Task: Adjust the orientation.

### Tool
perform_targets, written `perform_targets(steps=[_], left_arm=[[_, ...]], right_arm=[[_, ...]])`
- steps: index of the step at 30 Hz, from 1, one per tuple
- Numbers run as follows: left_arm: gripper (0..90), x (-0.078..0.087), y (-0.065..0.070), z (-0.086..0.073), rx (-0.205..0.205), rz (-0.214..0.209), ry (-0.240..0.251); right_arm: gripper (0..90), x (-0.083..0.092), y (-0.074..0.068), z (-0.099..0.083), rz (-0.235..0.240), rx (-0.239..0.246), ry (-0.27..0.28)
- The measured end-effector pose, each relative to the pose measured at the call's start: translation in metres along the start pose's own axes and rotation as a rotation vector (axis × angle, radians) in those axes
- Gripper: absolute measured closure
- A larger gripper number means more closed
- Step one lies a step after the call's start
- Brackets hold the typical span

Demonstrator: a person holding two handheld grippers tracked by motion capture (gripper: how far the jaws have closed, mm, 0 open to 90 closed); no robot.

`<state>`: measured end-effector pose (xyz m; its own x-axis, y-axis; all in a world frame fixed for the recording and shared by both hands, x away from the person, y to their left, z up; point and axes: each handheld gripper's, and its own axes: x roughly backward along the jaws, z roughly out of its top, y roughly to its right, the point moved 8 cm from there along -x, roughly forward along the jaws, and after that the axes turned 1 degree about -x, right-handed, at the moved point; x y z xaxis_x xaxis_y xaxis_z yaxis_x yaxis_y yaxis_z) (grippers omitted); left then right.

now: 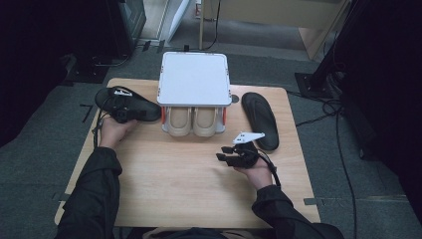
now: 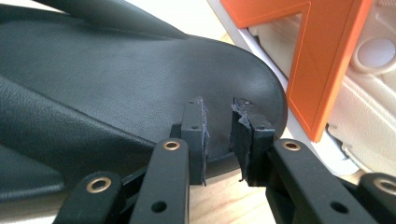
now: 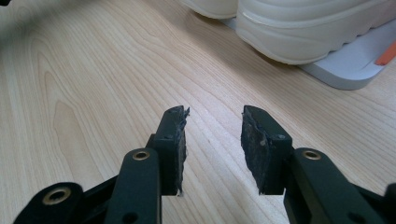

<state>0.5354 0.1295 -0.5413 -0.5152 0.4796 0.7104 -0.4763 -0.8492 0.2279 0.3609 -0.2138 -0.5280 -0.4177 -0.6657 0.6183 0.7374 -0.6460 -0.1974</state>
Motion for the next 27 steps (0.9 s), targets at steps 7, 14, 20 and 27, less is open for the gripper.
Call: perform_targets(steps=[7,14,20,27], left_arm=[[75.9,0.010,0.000,-0.011,0.001,0.001,-0.005],[75.9,0.022,-0.003,-0.025,0.015,-0.008,-0.017],[76.0,0.033,-0.008,-0.035,0.033,-0.006,-0.011],[74.9,0.044,-0.013,-0.043,0.066,-0.005,-0.003]], right_arm=[[60.5,-0.002,-0.002,0.005,0.019,0.006,0.001],[60.5,-0.009,-0.005,0.010,0.043,0.018,-0.010],[60.5,-0.015,-0.008,0.014,0.062,0.026,-0.015],[60.5,-0.023,-0.008,0.015,0.085,0.020,-0.024]])
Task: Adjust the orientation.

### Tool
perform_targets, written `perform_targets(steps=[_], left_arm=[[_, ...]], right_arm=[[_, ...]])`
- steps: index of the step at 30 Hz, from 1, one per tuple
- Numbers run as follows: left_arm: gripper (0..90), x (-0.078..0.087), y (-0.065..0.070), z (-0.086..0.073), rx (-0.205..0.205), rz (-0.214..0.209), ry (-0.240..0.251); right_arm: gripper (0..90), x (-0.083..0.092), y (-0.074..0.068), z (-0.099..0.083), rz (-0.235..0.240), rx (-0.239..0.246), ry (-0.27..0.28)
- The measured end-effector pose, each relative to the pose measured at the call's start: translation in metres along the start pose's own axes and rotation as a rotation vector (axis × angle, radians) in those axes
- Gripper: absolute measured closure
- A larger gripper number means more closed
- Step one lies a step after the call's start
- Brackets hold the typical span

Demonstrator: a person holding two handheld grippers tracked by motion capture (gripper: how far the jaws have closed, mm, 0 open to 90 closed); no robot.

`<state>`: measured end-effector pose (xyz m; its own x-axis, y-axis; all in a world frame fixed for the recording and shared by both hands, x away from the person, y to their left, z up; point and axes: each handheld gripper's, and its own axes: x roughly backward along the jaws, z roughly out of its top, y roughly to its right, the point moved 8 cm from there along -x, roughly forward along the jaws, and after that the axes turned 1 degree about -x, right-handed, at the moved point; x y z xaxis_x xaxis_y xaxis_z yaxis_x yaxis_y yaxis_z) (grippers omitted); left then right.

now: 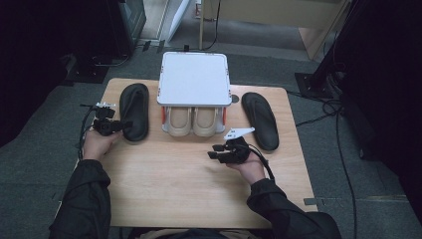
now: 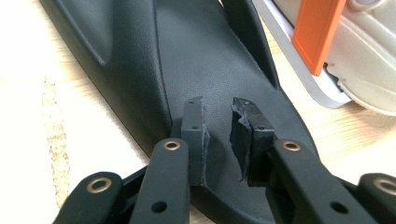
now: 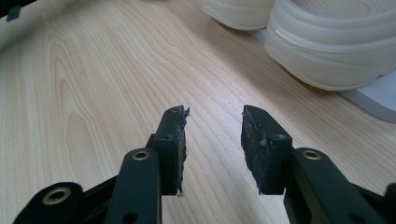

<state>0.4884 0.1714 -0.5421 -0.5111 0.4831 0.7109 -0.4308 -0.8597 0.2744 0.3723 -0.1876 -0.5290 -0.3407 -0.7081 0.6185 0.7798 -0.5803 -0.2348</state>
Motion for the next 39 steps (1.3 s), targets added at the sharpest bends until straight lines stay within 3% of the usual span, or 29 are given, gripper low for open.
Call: perform_targets(steps=[3,6,10,11,17,22,28,35,39], left_arm=[[72.1,0.004,0.003,0.004,0.000,-0.011,-0.002],[69.3,0.015,0.005,0.017,-0.017,-0.009,0.055],[62.9,0.018,-0.001,0.027,-0.041,0.038,0.060],[60.6,0.018,-0.003,0.028,-0.047,0.053,0.055],[57.4,0.009,-0.018,0.035,-0.027,0.055,0.053],[55.1,0.000,-0.029,0.039,0.023,0.045,0.045],[54.4,-0.012,-0.039,0.041,0.039,0.052,0.041],[54.4,-0.021,-0.038,0.044,0.038,0.017,0.051],[52.7,-0.026,-0.037,0.044,0.022,0.025,0.044]], right_arm=[[60.5,-0.001,-0.001,0.002,0.017,-0.010,0.012],[60.5,0.000,-0.001,0.003,0.017,-0.012,0.014],[60.5,0.002,0.000,0.003,0.013,-0.012,0.018],[60.5,0.003,0.001,0.003,0.011,-0.013,0.017],[60.5,0.010,0.001,0.000,-0.004,-0.016,0.027],[60.5,0.018,0.003,-0.005,-0.021,-0.031,0.039],[60.6,0.021,0.005,-0.011,-0.035,-0.047,0.034],[60.5,0.022,0.006,-0.016,-0.045,-0.057,0.025],[60.5,0.020,0.006,-0.016,-0.044,-0.052,0.025]])
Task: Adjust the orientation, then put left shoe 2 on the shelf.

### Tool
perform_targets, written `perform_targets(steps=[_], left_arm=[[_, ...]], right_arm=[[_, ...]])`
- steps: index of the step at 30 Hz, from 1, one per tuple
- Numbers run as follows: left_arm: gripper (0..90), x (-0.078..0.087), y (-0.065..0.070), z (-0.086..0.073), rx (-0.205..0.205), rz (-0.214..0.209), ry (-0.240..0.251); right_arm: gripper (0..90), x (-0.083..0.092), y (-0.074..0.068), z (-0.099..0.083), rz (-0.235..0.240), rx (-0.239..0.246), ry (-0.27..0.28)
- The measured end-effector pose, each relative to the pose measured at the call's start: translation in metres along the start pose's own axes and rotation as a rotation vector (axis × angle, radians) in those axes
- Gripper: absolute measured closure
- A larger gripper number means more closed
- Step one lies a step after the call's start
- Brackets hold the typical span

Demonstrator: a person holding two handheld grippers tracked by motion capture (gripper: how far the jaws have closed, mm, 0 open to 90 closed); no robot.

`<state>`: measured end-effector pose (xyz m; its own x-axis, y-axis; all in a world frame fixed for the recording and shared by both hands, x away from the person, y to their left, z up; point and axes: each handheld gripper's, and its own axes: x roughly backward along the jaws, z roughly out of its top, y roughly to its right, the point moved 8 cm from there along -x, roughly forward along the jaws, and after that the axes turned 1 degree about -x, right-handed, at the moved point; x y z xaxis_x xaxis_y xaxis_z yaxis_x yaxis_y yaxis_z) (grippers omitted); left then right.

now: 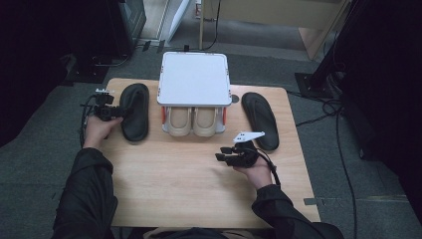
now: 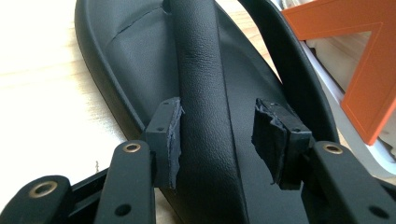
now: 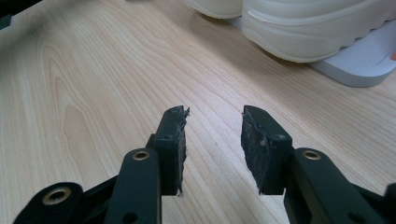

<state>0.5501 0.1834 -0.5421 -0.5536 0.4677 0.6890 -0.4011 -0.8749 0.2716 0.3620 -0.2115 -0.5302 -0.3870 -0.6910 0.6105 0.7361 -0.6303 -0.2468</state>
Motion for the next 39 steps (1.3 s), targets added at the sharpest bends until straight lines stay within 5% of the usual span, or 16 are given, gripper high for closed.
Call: perform_targets(steps=[7,10,26,39], left_arm=[[54.3,-0.008,0.000,0.004,-0.015,0.039,0.003],[66.4,-0.008,-0.003,0.004,0.004,0.067,-0.002],[68.7,0.008,0.010,0.004,0.059,0.009,-0.006],[68.8,0.043,0.017,0.012,0.121,-0.017,0.067]], right_arm=[[60.5,-0.005,-0.001,-0.004,0.004,-0.007,-0.018],[60.5,-0.006,-0.001,-0.004,0.008,-0.003,-0.023],[60.5,-0.005,0.001,0.003,0.008,-0.010,-0.001],[60.5,-0.014,-0.005,0.005,0.040,0.006,-0.019]])
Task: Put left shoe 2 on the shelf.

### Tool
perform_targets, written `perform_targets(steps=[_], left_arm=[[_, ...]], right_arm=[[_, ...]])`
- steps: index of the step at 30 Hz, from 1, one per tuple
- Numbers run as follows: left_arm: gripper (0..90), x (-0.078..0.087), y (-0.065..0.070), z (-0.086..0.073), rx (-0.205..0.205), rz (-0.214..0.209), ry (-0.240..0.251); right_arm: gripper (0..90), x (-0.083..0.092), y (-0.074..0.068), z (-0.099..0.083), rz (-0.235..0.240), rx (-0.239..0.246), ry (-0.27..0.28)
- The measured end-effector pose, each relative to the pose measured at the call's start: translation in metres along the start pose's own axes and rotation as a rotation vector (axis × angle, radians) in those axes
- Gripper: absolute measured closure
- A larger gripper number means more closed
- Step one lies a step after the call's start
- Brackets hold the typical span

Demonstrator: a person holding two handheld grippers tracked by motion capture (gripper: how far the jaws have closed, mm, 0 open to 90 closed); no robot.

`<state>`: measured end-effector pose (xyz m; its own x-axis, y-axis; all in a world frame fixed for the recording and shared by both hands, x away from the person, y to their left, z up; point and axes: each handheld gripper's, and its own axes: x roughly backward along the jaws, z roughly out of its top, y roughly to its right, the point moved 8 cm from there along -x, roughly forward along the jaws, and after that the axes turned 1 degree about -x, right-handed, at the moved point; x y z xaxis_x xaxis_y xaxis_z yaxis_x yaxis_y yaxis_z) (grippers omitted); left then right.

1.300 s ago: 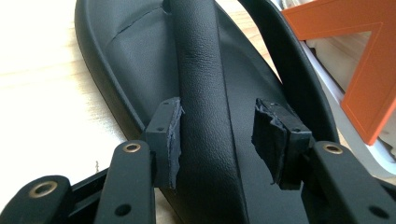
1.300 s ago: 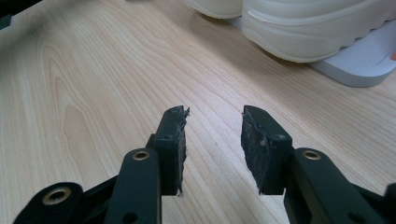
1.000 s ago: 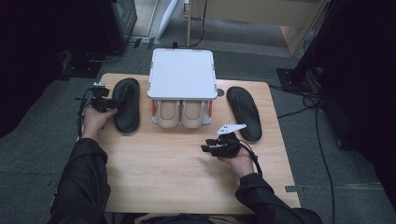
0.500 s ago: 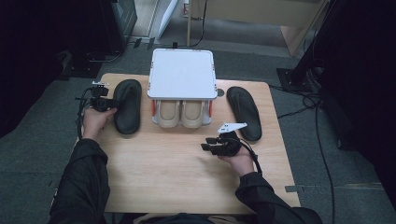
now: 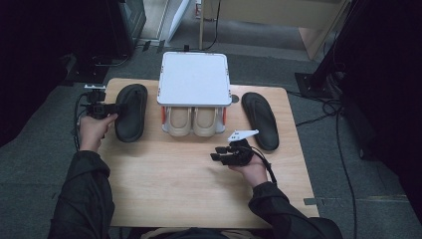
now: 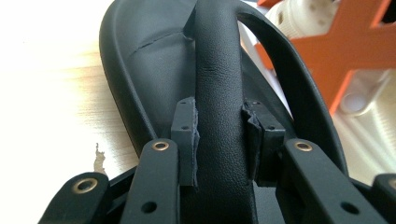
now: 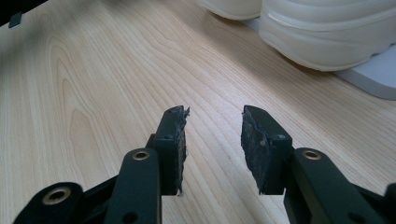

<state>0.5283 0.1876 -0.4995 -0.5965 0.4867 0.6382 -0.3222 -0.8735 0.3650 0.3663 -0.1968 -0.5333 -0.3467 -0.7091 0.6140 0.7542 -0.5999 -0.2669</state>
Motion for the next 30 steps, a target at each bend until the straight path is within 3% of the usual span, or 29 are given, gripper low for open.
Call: perform_targets(steps=[5,17,25,30], left_arm=[[68.8,0.007,0.004,0.005,-0.008,0.014,-0.012],[68.8,0.031,0.026,0.048,-0.041,0.030,0.010],[68.7,0.042,0.049,0.083,-0.063,0.014,0.029],[68.7,0.047,0.073,0.108,-0.097,0.010,0.044]], right_arm=[[60.5,0.004,0.000,0.005,-0.008,-0.001,0.017],[60.6,0.005,0.003,0.008,-0.009,0.011,0.025],[60.6,0.004,0.002,0.007,-0.007,0.008,0.013],[60.7,0.002,-0.001,0.006,-0.006,0.019,0.013]])
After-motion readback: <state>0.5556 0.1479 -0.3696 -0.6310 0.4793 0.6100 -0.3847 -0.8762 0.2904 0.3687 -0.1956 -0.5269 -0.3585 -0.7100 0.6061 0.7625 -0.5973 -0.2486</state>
